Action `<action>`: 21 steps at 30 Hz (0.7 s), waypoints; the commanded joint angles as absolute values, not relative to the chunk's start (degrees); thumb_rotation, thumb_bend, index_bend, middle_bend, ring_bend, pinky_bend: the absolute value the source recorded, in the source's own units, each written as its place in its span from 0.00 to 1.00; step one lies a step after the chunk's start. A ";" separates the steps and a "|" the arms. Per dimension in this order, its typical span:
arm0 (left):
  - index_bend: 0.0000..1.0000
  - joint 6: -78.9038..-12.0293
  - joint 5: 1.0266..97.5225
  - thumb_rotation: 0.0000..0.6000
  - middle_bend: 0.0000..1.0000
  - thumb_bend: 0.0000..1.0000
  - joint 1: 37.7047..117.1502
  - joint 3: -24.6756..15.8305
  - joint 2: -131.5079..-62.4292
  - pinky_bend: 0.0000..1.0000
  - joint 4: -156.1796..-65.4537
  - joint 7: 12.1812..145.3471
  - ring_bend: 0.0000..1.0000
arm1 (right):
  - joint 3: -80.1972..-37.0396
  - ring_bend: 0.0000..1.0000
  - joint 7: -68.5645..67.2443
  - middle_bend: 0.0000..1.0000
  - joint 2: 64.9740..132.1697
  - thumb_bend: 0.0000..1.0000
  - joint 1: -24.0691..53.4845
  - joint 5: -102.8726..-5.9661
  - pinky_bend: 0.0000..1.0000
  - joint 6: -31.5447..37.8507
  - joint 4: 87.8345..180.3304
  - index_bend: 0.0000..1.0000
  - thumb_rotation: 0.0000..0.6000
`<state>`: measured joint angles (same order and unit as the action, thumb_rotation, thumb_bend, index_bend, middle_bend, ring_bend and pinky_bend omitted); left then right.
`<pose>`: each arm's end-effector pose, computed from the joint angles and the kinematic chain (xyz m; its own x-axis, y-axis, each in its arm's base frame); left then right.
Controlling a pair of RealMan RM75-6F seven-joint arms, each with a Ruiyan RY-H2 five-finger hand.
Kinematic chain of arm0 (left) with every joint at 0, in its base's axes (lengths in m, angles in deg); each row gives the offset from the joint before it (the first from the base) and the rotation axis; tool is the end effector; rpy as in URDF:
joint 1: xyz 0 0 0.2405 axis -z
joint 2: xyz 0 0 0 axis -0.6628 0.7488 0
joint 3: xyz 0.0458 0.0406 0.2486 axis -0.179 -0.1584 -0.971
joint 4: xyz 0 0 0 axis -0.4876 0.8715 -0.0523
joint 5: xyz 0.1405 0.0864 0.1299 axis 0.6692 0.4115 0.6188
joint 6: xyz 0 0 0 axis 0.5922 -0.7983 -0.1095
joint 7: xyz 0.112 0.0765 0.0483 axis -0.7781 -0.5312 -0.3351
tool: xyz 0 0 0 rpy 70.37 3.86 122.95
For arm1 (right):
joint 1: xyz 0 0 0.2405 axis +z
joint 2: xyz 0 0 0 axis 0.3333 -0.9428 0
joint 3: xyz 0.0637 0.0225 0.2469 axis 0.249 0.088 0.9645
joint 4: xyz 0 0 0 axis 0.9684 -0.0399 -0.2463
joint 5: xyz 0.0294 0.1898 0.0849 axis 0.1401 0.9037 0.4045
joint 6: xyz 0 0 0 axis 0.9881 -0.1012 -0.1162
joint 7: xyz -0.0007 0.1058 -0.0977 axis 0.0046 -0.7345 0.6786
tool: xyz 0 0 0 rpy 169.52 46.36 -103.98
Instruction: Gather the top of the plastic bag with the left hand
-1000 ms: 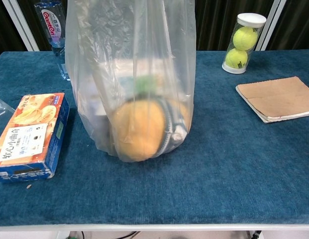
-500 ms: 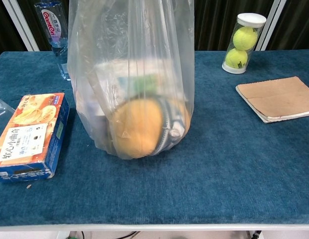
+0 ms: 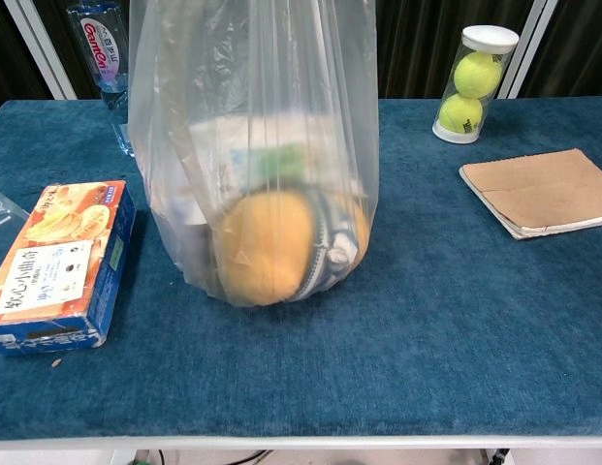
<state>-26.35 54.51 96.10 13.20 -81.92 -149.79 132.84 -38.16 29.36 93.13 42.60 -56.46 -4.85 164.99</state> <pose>0.0299 0.3325 0.0908 -0.4953 0.7463 0.4447 0.5685 -0.1086 0.8155 0.0837 -0.3541 0.1347 0.0782 0.2914 0.9534 -0.7061 -0.6589 0.2593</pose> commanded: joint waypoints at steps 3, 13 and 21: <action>0.19 -23.71 53.32 0.02 0.19 0.02 96.59 13.67 -82.25 0.27 -149.79 133.86 0.14 | -38.11 0.00 29.48 0.00 93.05 0.10 42.83 -56.41 0.00 -5.01 165.05 0.00 1.00; 0.18 -22.73 52.59 0.02 0.18 0.02 96.89 14.35 -83.56 0.27 -148.86 132.03 0.13 | -37.56 0.00 30.50 0.00 90.44 0.10 42.05 -54.52 0.00 -5.20 167.92 0.00 1.00; 0.16 -24.19 50.57 0.02 0.15 0.02 96.83 15.28 -84.57 0.25 -148.34 129.19 0.11 | -39.26 0.00 33.13 0.00 83.46 0.10 38.69 -52.75 0.00 -4.09 174.02 0.00 1.00</action>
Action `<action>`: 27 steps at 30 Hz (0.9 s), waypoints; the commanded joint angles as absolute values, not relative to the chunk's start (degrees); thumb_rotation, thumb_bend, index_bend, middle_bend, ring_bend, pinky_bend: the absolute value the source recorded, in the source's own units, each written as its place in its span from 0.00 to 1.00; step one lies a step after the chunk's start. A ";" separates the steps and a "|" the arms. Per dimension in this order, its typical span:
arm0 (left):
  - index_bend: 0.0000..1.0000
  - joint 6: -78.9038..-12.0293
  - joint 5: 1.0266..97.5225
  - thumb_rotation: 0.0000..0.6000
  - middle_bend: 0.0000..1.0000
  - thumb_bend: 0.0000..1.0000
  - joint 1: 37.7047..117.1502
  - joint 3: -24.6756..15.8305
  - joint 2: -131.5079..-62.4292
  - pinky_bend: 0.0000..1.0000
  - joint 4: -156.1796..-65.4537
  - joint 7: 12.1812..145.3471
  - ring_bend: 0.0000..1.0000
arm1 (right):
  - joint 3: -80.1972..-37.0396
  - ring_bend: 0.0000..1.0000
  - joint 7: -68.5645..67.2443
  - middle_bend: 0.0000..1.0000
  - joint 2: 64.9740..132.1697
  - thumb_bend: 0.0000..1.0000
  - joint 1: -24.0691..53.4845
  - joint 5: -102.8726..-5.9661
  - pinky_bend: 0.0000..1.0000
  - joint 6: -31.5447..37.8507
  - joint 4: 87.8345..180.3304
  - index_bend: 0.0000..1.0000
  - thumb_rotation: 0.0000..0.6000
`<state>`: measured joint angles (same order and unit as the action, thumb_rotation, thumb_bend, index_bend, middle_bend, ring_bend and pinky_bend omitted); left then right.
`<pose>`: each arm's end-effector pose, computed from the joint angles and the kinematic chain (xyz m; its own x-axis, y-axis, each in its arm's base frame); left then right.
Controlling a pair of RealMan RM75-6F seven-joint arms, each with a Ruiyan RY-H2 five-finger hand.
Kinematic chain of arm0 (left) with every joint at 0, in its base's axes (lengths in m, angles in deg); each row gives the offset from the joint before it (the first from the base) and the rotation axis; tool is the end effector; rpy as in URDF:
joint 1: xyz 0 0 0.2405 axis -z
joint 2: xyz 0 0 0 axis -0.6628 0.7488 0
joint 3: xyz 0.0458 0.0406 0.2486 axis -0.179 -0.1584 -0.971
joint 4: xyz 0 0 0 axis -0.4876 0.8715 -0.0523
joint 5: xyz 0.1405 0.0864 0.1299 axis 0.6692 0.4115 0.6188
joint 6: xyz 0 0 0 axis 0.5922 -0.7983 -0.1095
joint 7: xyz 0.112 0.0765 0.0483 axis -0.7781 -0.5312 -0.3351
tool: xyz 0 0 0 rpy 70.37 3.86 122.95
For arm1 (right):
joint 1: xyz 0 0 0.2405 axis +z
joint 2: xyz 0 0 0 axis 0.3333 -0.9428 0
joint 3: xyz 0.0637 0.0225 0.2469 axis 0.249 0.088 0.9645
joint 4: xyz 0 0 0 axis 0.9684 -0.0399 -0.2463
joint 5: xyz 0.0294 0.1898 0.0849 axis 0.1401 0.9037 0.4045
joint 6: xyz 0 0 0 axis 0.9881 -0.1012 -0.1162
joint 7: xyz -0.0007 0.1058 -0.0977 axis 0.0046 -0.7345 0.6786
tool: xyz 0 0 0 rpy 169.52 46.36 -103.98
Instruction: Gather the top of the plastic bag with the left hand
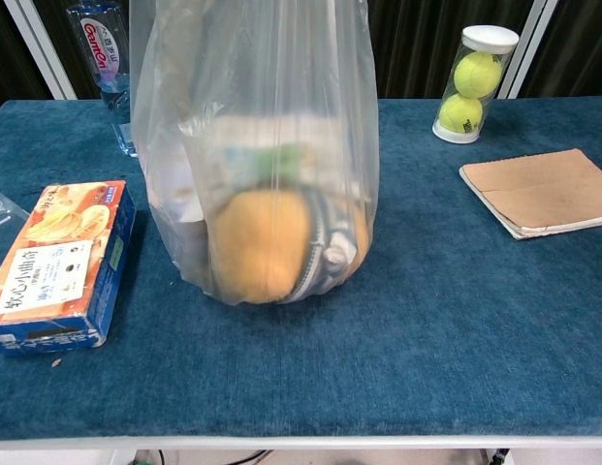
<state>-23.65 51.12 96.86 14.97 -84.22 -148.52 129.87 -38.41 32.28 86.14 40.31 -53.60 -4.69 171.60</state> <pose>0.0364 0.3364 0.0809 -0.4980 0.7497 0.4359 0.5810 -0.0847 0.8095 0.0721 -0.3454 0.1586 0.1440 0.3070 0.9408 -0.7117 -0.6284 0.3140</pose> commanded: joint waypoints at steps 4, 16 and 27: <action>0.15 -24.93 49.61 0.01 0.14 0.02 96.73 15.86 -85.11 0.25 -148.37 128.26 0.10 | -40.28 0.00 33.74 0.00 79.34 0.09 36.58 -51.02 0.00 -3.18 176.99 0.00 1.00; 0.14 -28.46 48.28 0.01 0.14 0.02 95.70 18.96 -85.84 0.25 -149.80 126.84 0.10 | -44.99 0.00 29.02 0.00 74.18 0.08 29.48 -57.99 0.00 -6.08 179.66 0.00 1.00; 0.14 -27.19 47.89 0.03 0.14 0.02 93.28 21.37 -83.24 0.25 -152.69 130.70 0.10 | -51.83 0.00 9.25 0.00 69.80 0.08 14.25 -77.41 0.00 -19.33 177.79 0.00 1.00</action>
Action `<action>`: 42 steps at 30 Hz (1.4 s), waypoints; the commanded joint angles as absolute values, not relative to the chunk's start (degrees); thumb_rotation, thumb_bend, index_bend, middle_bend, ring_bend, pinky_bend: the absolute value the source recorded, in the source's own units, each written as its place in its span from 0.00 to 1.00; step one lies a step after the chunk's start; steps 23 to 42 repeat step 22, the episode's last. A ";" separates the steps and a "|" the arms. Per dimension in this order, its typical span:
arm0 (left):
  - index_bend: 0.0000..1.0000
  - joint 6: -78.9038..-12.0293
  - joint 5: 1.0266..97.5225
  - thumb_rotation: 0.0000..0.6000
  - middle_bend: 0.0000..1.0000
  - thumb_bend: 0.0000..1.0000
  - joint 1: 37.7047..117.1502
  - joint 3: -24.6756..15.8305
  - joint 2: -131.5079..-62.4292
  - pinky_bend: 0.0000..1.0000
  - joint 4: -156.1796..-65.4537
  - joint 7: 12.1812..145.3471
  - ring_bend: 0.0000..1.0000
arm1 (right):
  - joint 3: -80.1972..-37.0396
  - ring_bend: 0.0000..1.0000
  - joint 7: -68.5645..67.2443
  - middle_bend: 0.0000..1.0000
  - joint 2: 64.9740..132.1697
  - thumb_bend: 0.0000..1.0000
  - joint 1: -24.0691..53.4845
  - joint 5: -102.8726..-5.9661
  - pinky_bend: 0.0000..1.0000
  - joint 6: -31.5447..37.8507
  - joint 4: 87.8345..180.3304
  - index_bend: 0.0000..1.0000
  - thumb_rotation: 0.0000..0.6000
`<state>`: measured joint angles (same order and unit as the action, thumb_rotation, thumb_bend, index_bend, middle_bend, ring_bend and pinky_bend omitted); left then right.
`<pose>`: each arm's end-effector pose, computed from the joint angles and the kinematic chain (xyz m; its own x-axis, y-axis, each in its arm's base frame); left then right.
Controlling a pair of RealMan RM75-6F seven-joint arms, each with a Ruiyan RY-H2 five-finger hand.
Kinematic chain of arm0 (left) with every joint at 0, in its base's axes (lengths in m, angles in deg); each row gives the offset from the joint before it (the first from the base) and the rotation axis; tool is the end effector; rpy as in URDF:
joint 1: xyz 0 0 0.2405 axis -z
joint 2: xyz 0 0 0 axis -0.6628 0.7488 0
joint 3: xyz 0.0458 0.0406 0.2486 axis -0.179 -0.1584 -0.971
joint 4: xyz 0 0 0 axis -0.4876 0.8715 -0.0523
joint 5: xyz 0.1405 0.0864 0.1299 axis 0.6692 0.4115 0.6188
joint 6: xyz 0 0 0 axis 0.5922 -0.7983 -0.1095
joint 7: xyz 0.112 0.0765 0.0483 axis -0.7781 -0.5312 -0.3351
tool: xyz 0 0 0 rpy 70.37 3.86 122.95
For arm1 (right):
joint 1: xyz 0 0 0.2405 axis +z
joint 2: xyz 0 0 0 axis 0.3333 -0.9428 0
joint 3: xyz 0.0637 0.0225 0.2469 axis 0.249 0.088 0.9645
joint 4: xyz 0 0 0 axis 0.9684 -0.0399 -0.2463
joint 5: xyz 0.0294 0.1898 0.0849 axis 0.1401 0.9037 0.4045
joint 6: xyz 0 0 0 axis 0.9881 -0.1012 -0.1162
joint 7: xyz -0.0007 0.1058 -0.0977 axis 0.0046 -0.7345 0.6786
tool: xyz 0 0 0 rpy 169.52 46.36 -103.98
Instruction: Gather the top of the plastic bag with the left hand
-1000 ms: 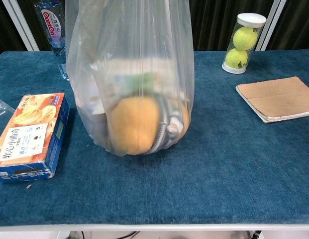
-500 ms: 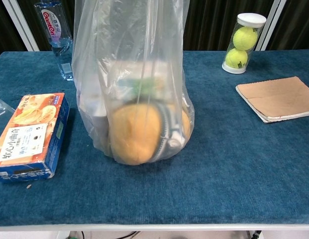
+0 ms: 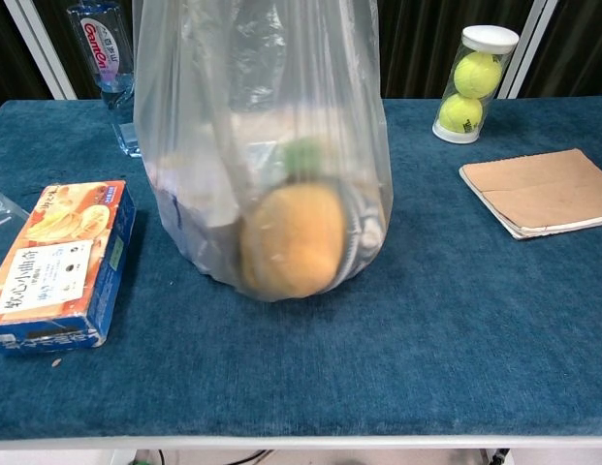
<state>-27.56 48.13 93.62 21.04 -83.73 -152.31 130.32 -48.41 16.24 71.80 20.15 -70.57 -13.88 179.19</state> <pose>0.0471 0.3359 0.1111 -0.6005 0.7059 0.3757 0.4509 -0.0891 0.8881 -0.0400 -0.3009 0.2038 0.1436 0.3048 0.9415 -0.7666 -0.5675 0.3006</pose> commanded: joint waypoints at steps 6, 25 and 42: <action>0.14 -26.06 47.29 0.03 0.14 0.02 92.55 22.94 -80.94 0.25 -153.51 131.46 0.10 | -60.36 0.00 0.60 0.00 70.07 0.08 3.09 -88.17 0.00 -29.27 169.64 0.00 1.00; 0.14 -24.52 38.01 0.03 0.14 0.03 95.43 31.86 -70.00 0.25 -158.97 126.72 0.10 | -68.18 0.00 -16.60 0.00 85.05 0.09 -13.41 -85.50 0.00 -39.72 139.81 0.00 1.00; 0.14 -24.52 38.01 0.03 0.14 0.03 95.43 31.86 -70.00 0.25 -158.97 126.72 0.10 | -68.18 0.00 -16.60 0.00 85.05 0.09 -13.41 -85.50 0.00 -39.72 139.81 0.00 1.00</action>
